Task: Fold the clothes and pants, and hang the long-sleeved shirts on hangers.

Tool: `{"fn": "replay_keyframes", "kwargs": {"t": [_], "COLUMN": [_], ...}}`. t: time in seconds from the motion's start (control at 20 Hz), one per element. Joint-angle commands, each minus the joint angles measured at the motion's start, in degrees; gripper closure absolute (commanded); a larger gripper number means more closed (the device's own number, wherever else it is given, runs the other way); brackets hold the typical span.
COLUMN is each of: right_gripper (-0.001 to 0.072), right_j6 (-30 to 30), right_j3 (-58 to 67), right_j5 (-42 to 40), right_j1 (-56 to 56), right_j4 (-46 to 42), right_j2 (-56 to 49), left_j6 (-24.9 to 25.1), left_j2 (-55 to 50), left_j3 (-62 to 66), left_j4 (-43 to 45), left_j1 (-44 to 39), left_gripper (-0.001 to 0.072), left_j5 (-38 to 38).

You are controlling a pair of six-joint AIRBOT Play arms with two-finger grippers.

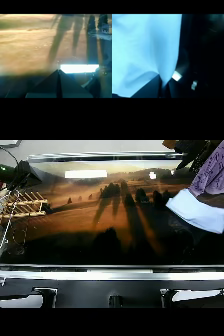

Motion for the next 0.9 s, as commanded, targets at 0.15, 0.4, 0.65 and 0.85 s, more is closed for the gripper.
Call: {"fn": "replay_keyframes", "kwargs": {"t": [0.15, 0.4, 0.65, 0.85], "right_gripper": [0.0685, 0.0685, 0.0684, 0.0684], "right_j6": [7.63, 14.12, 20.33, 20.57], "right_j3": [-9.51, -25.70, -36.17, -40.74], "right_j5": [7.89, 4.15, 1.75, 1.18], "right_j1": [-1.05, -1.05, -1.05, -1.05], "right_j4": [-16.35, -20.72, -22.03, -23.74], "right_j2": [5.07, 13.75, 18.80, 19.89], "left_j6": [0.00, 0.00, -0.02, 0.00], "left_j2": [-0.02, -0.02, -0.02, -0.02], "left_j3": [0.00, 0.00, 0.00, 0.00], "left_j4": [0.00, 0.00, 0.00, -0.02], "left_j1": [0.04, 0.04, 0.04, 0.04], "left_gripper": [0.0689, 0.0689, 0.0689, 0.0689], "left_j5": [2.29, 2.69, 2.69, 2.71]}}
